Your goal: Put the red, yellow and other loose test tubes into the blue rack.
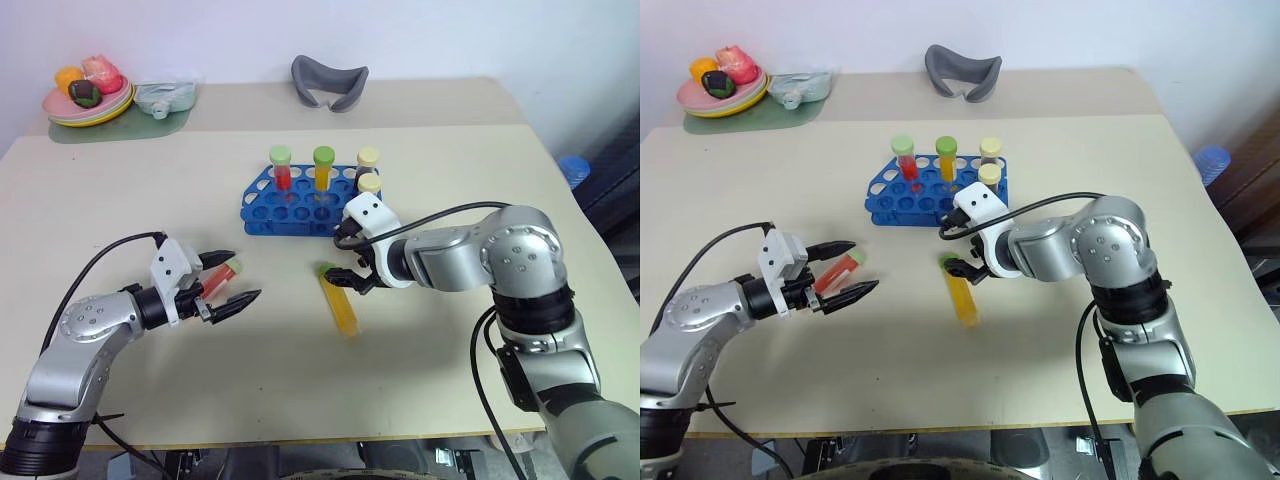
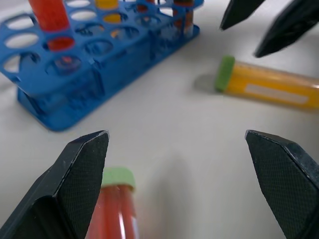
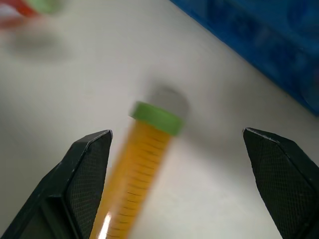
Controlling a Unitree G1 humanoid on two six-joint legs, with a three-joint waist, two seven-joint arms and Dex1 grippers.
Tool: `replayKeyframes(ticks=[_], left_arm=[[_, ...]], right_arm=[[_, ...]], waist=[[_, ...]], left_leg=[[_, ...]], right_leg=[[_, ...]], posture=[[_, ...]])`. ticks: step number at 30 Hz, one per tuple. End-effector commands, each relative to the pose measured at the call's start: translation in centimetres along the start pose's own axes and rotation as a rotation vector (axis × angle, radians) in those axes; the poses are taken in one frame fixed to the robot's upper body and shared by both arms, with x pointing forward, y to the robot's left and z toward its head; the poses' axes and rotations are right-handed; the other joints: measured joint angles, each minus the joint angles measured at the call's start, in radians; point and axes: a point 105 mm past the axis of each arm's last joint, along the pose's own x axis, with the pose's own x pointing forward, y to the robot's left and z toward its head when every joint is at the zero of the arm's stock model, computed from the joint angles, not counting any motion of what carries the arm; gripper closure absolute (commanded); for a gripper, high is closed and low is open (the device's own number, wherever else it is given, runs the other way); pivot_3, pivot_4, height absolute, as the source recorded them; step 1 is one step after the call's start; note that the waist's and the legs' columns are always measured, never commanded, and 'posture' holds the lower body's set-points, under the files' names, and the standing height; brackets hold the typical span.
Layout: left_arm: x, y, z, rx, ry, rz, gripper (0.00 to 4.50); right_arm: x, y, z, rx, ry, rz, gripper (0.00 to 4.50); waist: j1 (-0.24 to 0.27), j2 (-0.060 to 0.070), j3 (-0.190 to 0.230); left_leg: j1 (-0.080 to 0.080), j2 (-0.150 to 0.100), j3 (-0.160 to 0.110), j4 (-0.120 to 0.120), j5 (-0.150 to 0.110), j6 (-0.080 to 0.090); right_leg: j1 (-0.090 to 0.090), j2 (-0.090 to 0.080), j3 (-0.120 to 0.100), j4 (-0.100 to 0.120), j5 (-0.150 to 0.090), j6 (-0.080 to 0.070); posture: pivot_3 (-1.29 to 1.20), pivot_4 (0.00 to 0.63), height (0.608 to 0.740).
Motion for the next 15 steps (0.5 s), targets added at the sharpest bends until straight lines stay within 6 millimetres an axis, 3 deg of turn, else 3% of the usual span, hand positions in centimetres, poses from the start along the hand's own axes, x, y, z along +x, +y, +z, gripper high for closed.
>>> replayKeyframes(ticks=[1, 6, 15], left_arm=[[-0.5, 0.1, 1.3, 0.063, -0.028, 0.011, 0.00], [-0.6, -0.2, 1.2, 0.060, -0.033, 0.013, 0.00], [-0.2, -0.4, 1.2, 0.057, -0.048, 0.005, 0.00]], right_arm=[[0.0, 1.1, 0.2, -0.007, 0.037, 0.010, 0.25], [0.2, 1.8, -0.9, 0.046, 0.125, -0.007, 0.25], [0.6, -1.6, -2.9, 0.087, 0.218, -0.211, 0.25]], waist=[[0.001, 0.000, 0.000], [0.001, 0.000, 0.000], [0.006, 0.000, 0.000]], left_leg=[[0.000, 0.000, 0.000, 0.000, 0.000, 0.000], [-0.001, 0.000, 0.000, 0.001, 0.000, 0.001], [-0.001, 0.000, 0.000, 0.002, -0.001, 0.001]], right_leg=[[0.000, 0.000, 0.000, 0.000, 0.000, 0.000], [0.000, 0.000, 0.000, 0.000, 0.000, 0.000], [0.000, 0.000, 0.000, 0.000, 0.000, 0.000]], posture=[[0.00, 0.150, 0.740], [0.00, 0.150, 0.740], [0.00, 0.150, 0.740]])
